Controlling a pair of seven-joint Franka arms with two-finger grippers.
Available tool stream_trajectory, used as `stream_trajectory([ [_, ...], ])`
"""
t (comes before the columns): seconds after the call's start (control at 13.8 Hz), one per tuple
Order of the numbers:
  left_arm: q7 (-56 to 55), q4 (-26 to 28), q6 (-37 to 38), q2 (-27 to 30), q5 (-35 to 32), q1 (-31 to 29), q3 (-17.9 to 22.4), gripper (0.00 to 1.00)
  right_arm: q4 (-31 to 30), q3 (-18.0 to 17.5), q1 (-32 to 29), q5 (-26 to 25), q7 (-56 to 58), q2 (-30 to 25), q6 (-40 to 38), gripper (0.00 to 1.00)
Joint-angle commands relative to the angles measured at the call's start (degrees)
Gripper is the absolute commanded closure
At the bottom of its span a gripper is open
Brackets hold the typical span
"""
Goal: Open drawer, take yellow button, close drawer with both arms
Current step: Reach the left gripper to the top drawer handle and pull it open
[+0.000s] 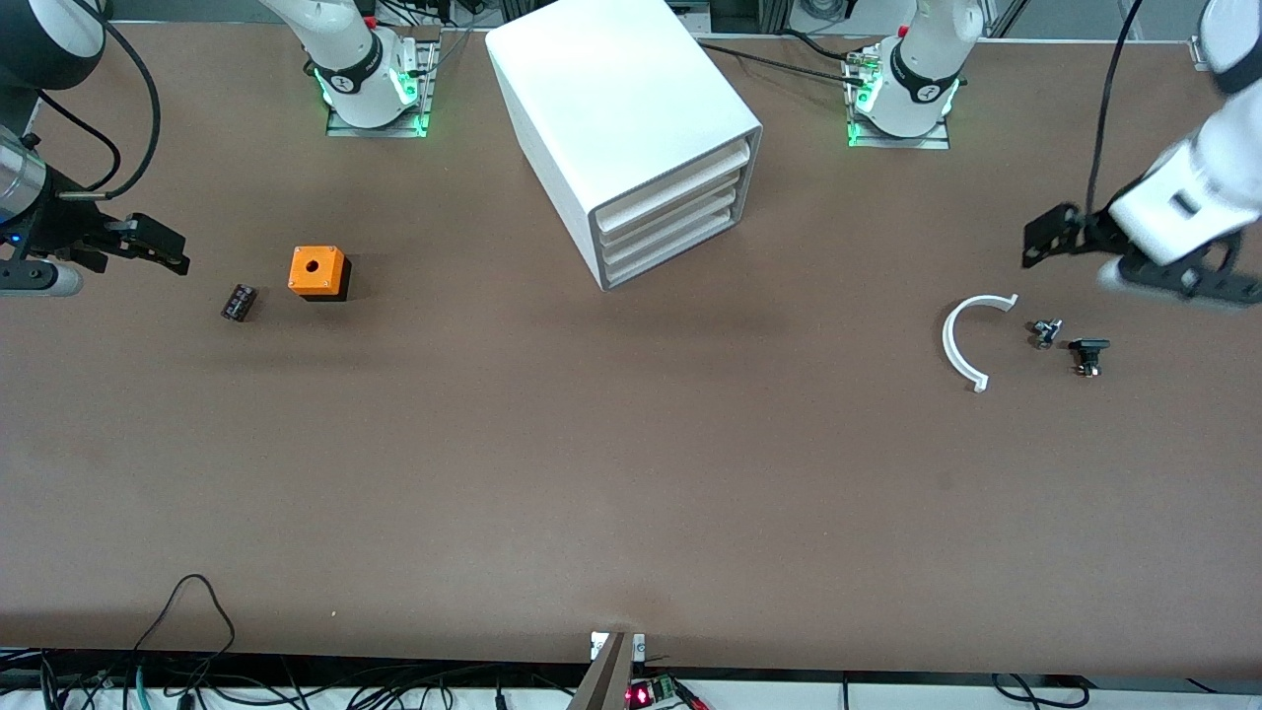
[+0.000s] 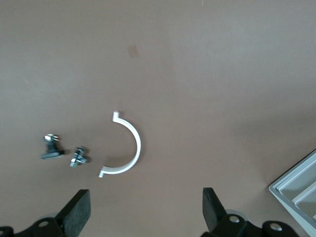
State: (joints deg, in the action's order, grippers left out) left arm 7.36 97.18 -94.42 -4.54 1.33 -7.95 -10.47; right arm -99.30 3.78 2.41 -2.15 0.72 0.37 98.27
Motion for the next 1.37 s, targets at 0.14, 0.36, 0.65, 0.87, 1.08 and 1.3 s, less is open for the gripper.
stream_trajectory([
  [0.14,3.36,0.46,3.53,-7.40,7.51,0.39,0.10,0.00,0.07,-0.53,-0.83,0.74,1.12,-0.72,-0.89,0.00],
  [0.36,9.82,7.47,4.07,-10.65,23.75,0.39,0.10,0.00,0.16,-0.17,-1.00,0.83,1.47,-0.55,-0.89,0.00],
  [0.65,22.17,19.34,0.39,-12.24,42.39,0.66,-5.07,0.00,0.16,-0.88,-0.83,0.74,0.78,-0.90,-3.86,0.00],
  [0.87,22.26,24.80,-5.23,-11.72,51.21,0.66,-12.35,0.03,1.48,-1.41,-0.83,0.83,0.86,-0.46,-4.85,0.00],
  [1.08,20.95,28.49,-10.60,-9.79,56.74,0.66,-18.95,0.06,2.00,-1.23,-0.91,0.66,1.03,-0.20,-4.49,0.00],
  [1.3,18.23,31.31,-11.93,-6.98,57.73,0.66,-22.04,0.08,2.00,-1.23,-0.91,0.66,1.03,-0.20,-4.41,0.00],
])
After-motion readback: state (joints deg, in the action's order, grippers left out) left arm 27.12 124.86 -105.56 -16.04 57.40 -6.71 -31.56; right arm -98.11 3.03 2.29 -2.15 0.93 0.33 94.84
